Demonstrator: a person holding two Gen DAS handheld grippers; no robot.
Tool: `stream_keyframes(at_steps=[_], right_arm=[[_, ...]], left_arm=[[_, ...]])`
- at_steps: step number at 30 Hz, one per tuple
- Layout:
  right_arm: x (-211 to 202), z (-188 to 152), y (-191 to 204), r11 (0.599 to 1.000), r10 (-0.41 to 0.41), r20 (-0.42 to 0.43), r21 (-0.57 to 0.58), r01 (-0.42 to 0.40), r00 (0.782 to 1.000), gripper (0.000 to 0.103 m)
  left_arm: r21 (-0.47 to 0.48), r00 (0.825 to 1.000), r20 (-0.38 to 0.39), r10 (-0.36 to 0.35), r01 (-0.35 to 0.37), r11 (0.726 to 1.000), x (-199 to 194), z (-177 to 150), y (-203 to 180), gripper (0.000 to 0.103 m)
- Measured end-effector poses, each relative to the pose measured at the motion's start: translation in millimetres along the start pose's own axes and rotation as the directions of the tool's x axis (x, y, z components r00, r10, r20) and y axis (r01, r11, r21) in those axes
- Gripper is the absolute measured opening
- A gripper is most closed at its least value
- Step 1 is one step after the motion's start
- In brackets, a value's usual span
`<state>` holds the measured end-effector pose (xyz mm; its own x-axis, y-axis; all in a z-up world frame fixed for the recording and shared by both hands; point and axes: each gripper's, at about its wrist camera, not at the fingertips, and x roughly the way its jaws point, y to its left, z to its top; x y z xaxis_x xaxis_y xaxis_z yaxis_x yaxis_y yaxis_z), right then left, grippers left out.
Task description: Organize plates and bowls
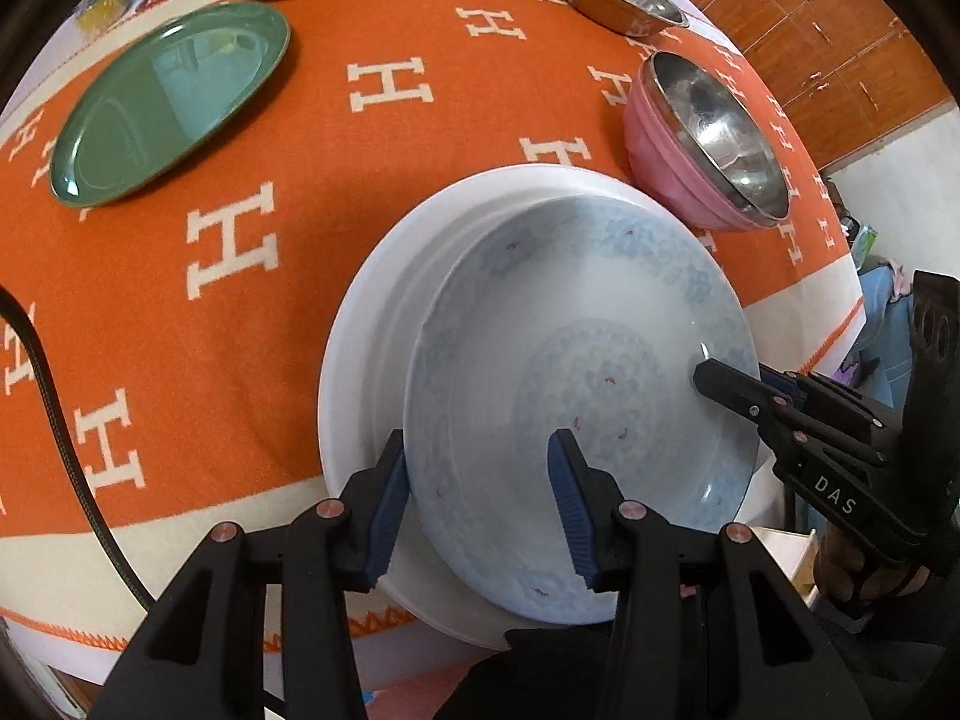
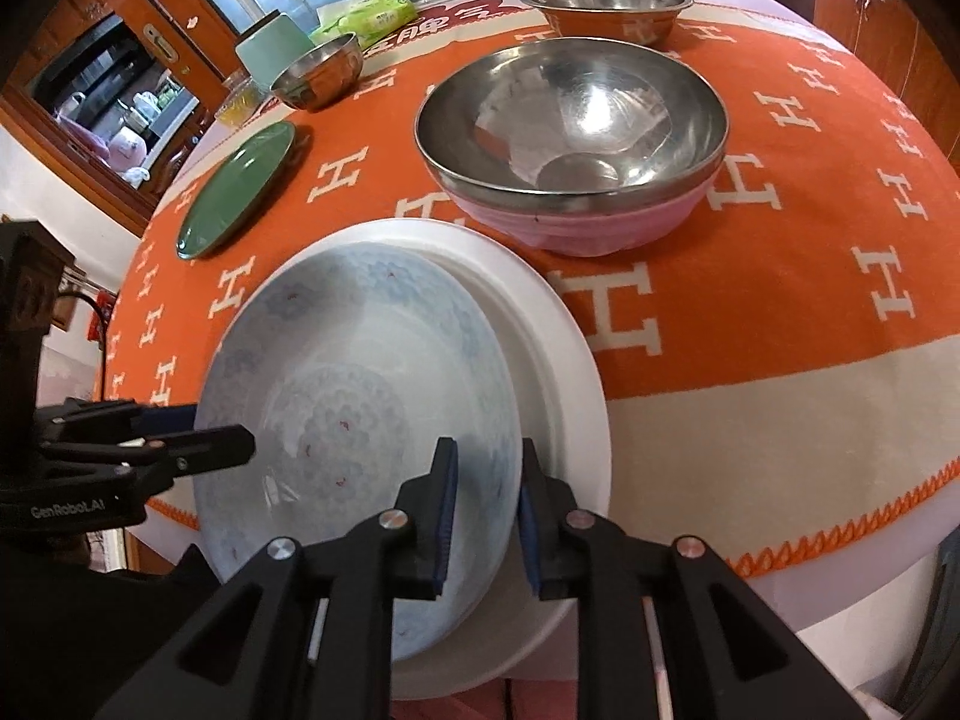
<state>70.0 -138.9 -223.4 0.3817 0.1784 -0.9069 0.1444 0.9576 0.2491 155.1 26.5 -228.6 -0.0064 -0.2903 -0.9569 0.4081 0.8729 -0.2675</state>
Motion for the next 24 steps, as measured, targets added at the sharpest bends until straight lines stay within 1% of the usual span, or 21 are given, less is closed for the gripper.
stream_keyframes(at_steps=[1, 3, 4, 5, 6, 8, 10, 13, 15, 16, 17, 19, 22, 24], right_arm=[[-2, 0, 1, 1.000, 0.001, 0.012, -0.009, -0.001, 1.000, 0.026], [-9, 2, 5, 1.000, 0.003, 0.044, -0.031, -0.002, 0.999, 0.039], [-13, 3, 7, 0.999, 0.000, 0.061, -0.044, 0.003, 0.998, 0.042], [-18, 4, 9, 0.998, -0.004, 0.078, -0.058, 0.009, 0.997, 0.048], [-21, 4, 11, 0.998, -0.006, 0.091, -0.069, 0.013, 0.996, 0.051], [-28, 6, 14, 0.996, -0.006, 0.108, -0.088, 0.015, 0.994, 0.051], [-33, 7, 16, 0.995, -0.003, 0.118, -0.103, 0.015, 0.993, 0.051], [-43, 7, 21, 0.988, -0.006, 0.144, -0.149, 0.028, 0.990, 0.051], [-51, 7, 23, 0.981, -0.013, 0.169, -0.186, 0.045, 0.985, 0.051], [-56, 8, 23, 0.977, -0.007, 0.185, -0.206, 0.045, 0.983, 0.051], [-59, 8, 23, 0.975, 0.001, 0.194, -0.218, 0.043, 0.981, 0.051], [-67, 10, 23, 0.969, 0.017, 0.214, -0.245, 0.037, 0.977, 0.051], [-78, 13, 23, 0.958, 0.048, 0.240, -0.287, 0.024, 0.970, 0.051], [-86, 16, 23, 0.950, 0.071, 0.251, -0.312, 0.011, 0.965, 0.051]], left_arm=[[0.000, 1.000, 0.005, 0.003, -0.003, 1.000, -1, 0, -1, 0.045], [0.000, 1.000, 0.017, 0.020, -0.020, 1.000, -4, 0, -3, 0.046], [-0.003, 0.999, 0.025, 0.027, -0.027, 1.000, -7, 1, -4, 0.046], [-0.007, 0.999, 0.034, 0.031, -0.030, 1.000, -10, 0, -4, 0.047], [-0.014, 0.998, 0.046, 0.032, -0.031, 0.999, -13, 1, -5, 0.048], [-0.027, 0.997, 0.068, 0.030, -0.029, 0.999, -19, 0, -4, 0.053], [-0.040, 0.994, 0.105, 0.019, -0.015, 0.999, -28, -2, -5, 0.054], [-0.062, 0.983, 0.184, 0.008, 0.004, 0.998, -45, -4, -11, 0.062], [-0.077, 0.972, 0.234, 0.017, 0.001, 0.997, -56, -8, -16, 0.063], [-0.080, 0.965, 0.261, 0.016, 0.005, 0.997, -61, -9, -20, 0.065], [-0.083, 0.958, 0.287, 0.013, 0.011, 0.996, -66, -11, -24, 0.071], [-0.100, 0.942, 0.334, 0.022, 0.013, 0.995, -76, -15, -31, 0.078], [-0.132, 0.924, 0.379, 0.045, 0.006, 0.991, -87, -20, -41, 0.079], [-0.148, 0.918, 0.391, 0.064, -0.006, 0.989, -94, -25, -46, 0.079]])
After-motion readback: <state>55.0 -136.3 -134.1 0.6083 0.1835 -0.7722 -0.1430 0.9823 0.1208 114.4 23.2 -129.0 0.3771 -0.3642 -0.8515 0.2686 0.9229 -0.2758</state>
